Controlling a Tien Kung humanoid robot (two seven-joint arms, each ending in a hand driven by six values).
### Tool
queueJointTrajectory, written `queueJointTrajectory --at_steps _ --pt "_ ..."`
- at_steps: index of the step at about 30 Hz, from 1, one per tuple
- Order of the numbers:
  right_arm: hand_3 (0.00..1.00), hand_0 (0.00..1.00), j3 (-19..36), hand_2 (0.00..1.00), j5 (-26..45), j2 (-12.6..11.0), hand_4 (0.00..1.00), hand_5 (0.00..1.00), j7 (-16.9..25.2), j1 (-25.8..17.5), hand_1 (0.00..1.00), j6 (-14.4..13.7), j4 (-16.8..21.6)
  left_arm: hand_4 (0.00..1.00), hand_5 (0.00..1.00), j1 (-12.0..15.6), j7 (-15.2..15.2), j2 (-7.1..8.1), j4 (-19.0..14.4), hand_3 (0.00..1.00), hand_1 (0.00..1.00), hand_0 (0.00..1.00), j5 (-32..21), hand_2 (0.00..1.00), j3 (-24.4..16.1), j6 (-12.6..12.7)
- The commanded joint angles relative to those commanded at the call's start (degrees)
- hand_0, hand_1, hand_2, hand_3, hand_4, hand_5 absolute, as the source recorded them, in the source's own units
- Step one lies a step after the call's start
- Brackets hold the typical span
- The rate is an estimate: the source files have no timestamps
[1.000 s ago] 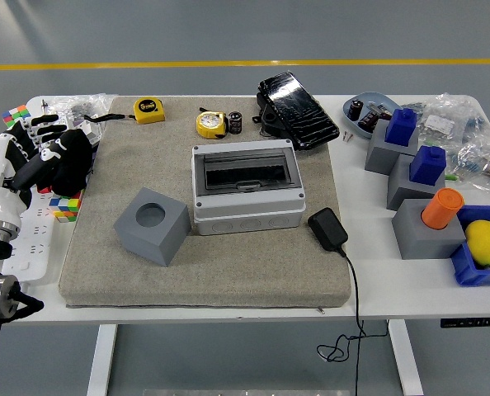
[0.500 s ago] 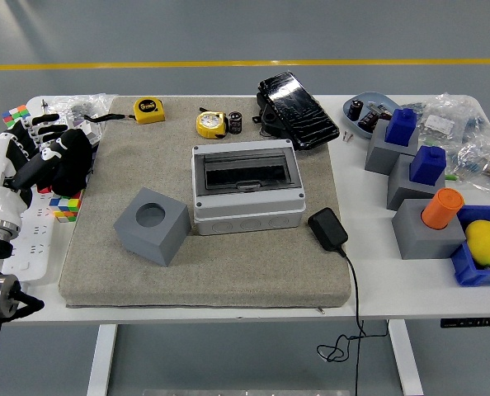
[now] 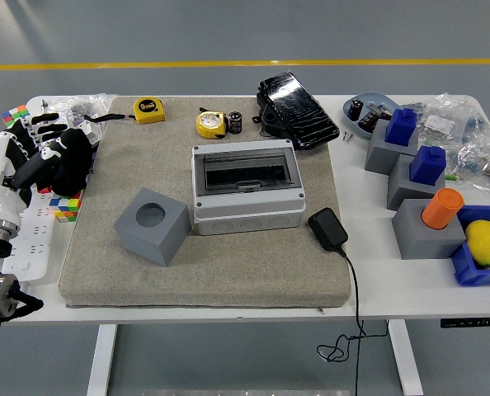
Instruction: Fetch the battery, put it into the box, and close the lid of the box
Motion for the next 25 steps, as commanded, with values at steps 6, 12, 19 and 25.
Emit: queueJointTrajectory --at_steps 6,12,19,25 --pt "0.628 0.680 -0.1 0.697 -0.1 0.0 0.998 0.622 0.0 0.1 0.664 0.0 0.0 0.998 0.358 -0.1 0.2 0.16 0.0 0.614 0.592 0.415 0.1 0.579 0.3 -0.1" --pt "0.627 0.680 -0.3 0.697 -0.1 -0.1 0.998 0.623 0.0 0.2 0.664 0.1 0.0 0.998 0.358 -0.2 0.3 0.30 0.0 0.614 0.592 0.415 0.1 0.579 0.3 -0.2" --pt "0.628 0.680 -0.3 0.698 -0.2 -0.2 0.998 0.623 -0.1 0.3 0.664 0.1 0.0 0.998 0.360 -0.2 0.3 0.47 0.0 0.614 0.592 0.415 0.2 0.579 0.4 -0.2" --pt "0.628 0.680 -0.3 0.698 -0.2 -0.2 0.998 0.622 -0.1 0.1 0.664 0.1 0.0 0.998 0.362 0.0 0.3 0.45 0.0 0.612 0.592 0.414 0.2 0.580 0.4 -0.2"
